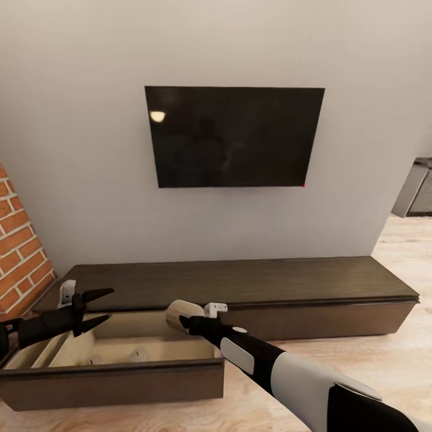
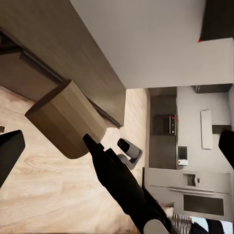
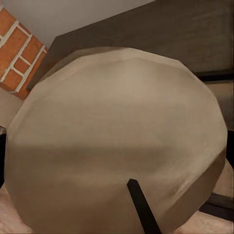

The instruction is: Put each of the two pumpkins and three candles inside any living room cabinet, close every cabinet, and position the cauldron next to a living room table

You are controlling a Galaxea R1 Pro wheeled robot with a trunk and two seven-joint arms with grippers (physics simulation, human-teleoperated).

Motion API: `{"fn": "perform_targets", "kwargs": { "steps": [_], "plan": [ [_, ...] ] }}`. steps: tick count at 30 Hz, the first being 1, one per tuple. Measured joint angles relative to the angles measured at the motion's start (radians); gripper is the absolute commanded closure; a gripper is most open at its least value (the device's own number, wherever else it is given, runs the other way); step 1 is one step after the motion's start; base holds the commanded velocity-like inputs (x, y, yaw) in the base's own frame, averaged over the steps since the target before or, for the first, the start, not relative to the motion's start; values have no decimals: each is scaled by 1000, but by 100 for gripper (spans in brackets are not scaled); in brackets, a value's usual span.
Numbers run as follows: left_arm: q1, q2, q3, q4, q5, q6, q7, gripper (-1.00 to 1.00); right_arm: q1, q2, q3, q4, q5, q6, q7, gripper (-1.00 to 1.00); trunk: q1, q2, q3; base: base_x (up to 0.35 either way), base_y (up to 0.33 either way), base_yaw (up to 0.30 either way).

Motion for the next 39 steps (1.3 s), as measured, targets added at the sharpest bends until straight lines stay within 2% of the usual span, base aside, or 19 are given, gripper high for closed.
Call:
{"fn": "perform_targets", "kwargs": {
  "steps": [10,13,16,21,29,34,39],
  "plan": [
    [0,0,0,-1,1,0,0,-100,0,3,2,1,0,11,-12,100,0,0,2,9,8,-114],
    [0,0,0,-3,1,-1,0,-100,1,4,4,-5,-9,35,-92,100,0,0,2,0,0,-3],
    [0,0,0,-3,1,0,0,-100,1,5,5,-33,-10,97,-164,100,0,0,2,19,0,-1],
    [0,0,-1,-3,1,0,0,-100,2,5,4,-55,-5,135,-223,100,0,0,2,207,58,0],
    [0,0,0,2,1,0,0,-100,2,5,4,-70,-6,156,-258,100,0,0,2,135,112,0],
    [0,0,0,0,1,0,0,-100,1,5,4,-110,-4,187,-378,100,0,0,2,33,32,0],
    [0,1,0,2,1,-1,0,-100,0,5,4,-127,-10,245,-447,100,0,0,2,52,116,0]
  ]
}}
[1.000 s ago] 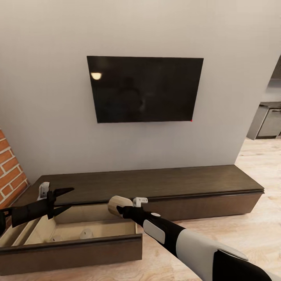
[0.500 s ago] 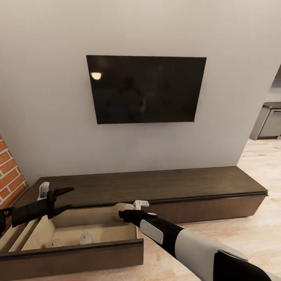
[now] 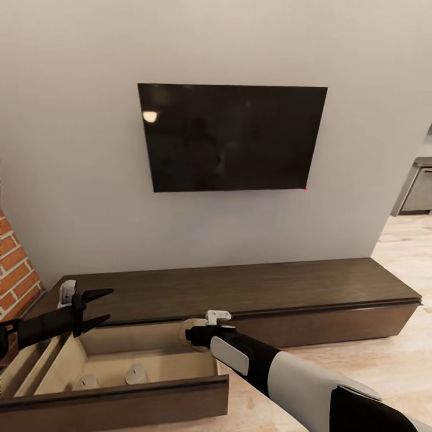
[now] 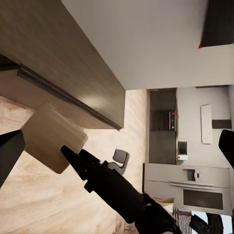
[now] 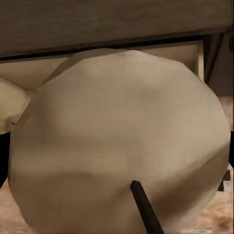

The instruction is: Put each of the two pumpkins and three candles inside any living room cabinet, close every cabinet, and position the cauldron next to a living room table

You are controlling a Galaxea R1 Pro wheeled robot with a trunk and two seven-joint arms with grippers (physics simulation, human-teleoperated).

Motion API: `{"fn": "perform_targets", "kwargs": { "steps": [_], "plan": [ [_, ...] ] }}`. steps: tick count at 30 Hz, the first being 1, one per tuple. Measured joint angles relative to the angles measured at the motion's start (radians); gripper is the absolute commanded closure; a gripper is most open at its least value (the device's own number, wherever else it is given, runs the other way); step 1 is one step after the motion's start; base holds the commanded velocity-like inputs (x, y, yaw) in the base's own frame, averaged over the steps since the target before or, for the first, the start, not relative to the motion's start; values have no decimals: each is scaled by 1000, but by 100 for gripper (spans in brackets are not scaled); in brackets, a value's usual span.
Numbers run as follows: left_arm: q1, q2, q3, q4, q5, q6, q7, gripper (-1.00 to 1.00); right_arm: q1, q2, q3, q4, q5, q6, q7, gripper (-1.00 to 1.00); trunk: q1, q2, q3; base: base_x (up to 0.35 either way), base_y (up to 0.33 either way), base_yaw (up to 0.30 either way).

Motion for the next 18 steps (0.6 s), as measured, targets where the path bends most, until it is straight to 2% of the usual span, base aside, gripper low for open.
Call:
{"fn": "perform_targets", "kwargs": {
  "steps": [4,7,11,15,18],
  "plan": [
    [0,2,1,1,0,0,0,-100,-12,0,-1,-37,-7,90,-72,100,0,0,0,13,24,0],
    [0,2,0,1,0,0,0,-100,-50,0,-2,-42,-52,150,-88,100,0,0,0,14,45,0],
    [0,2,0,2,0,0,0,-100,-66,0,-2,-37,-93,175,-96,100,0,0,0,47,105,0],
    [0,2,0,2,0,0,0,-100,-69,0,-2,-33,-104,178,-97,100,0,0,0,22,54,0],
    [0,3,0,2,1,0,0,-100,-70,0,-2,-32,-105,178,-97,100,0,0,0,111,195,0]
  ]
}}
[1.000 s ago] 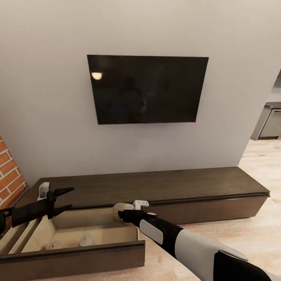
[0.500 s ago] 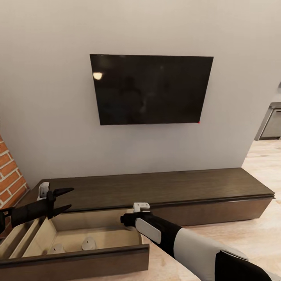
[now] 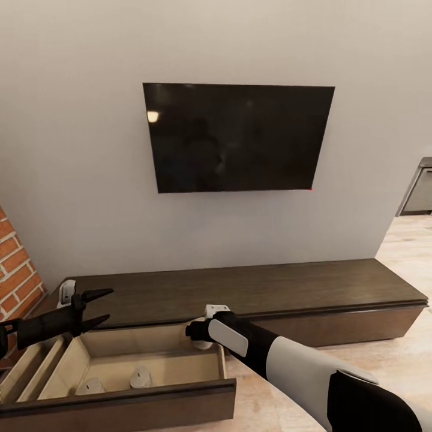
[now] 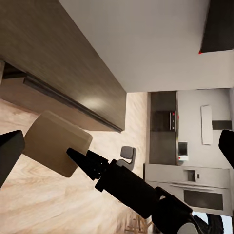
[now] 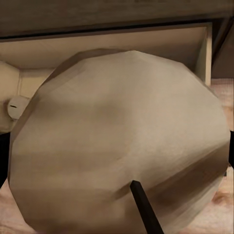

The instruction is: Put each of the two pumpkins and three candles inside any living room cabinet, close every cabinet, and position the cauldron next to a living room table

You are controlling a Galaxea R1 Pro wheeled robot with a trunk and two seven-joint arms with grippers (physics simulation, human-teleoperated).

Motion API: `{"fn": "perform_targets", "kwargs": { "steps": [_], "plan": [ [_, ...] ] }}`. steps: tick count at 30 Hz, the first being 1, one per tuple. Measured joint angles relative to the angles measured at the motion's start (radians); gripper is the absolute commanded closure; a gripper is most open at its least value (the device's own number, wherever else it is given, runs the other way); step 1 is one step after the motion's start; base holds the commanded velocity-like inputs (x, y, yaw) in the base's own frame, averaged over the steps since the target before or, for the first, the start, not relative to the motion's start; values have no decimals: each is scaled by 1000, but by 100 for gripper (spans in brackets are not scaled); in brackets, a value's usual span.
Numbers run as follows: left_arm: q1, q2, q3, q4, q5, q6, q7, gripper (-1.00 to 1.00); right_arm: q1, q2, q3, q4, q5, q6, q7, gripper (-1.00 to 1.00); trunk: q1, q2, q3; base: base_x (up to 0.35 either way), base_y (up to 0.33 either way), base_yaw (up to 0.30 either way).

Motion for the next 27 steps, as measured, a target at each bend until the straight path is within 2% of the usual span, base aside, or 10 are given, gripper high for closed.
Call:
{"fn": "perform_targets", "kwargs": {
  "steps": [6,13,19,27],
  "plan": [
    [1,0,0,0,-1,0,0,-100,0,0,0,2,-1,0,0,100,0,0,0,150,213,0],
    [1,-1,0,0,-1,0,0,-100,1,0,0,3,-1,4,-1,100,0,0,0,69,83,0],
    [2,-1,0,0,0,0,0,-100,1,0,0,3,1,32,0,100,0,0,0,105,231,0],
    [2,-1,0,0,1,0,0,-100,-2,0,-1,-5,7,21,1,100,0,0,0,2,37,0]
  ]
}}
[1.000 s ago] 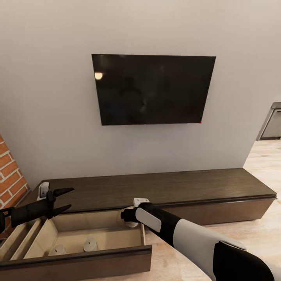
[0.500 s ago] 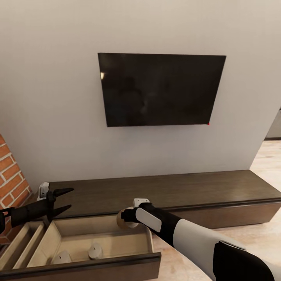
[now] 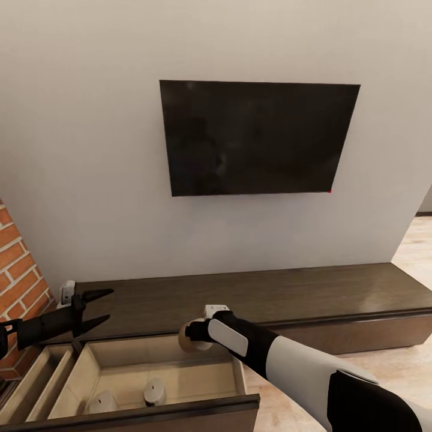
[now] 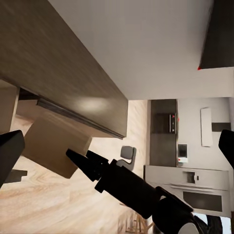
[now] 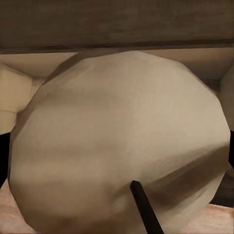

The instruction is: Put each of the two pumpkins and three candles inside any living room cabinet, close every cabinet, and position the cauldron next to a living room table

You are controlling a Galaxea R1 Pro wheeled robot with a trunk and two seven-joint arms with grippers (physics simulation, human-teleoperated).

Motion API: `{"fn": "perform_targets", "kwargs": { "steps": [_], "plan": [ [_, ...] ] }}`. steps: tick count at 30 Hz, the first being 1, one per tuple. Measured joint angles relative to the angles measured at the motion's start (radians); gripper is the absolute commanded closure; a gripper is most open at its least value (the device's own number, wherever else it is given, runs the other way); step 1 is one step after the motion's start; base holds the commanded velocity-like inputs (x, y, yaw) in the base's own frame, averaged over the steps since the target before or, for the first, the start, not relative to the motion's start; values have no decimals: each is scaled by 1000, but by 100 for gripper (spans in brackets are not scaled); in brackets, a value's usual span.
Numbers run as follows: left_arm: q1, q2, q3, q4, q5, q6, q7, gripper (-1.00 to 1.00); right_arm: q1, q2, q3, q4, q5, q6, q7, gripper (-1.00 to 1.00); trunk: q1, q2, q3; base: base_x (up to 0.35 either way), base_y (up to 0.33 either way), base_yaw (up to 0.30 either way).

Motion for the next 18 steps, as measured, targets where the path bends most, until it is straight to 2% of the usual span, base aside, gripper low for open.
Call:
{"fn": "perform_targets", "kwargs": {
  "steps": [6,12,18],
  "plan": [
    [0,0,0,0,0,0,0,-100,-2,0,0,-5,4,-45,0,100,0,0,0,0,1,0],
    [0,0,0,0,-1,0,0,-100,-2,0,1,-8,5,-48,2,100,0,0,0,0,0,1],
    [0,0,0,0,0,0,0,-100,-2,0,2,-8,5,-47,3,100,0,0,-2,0,0,125]
  ]
}}
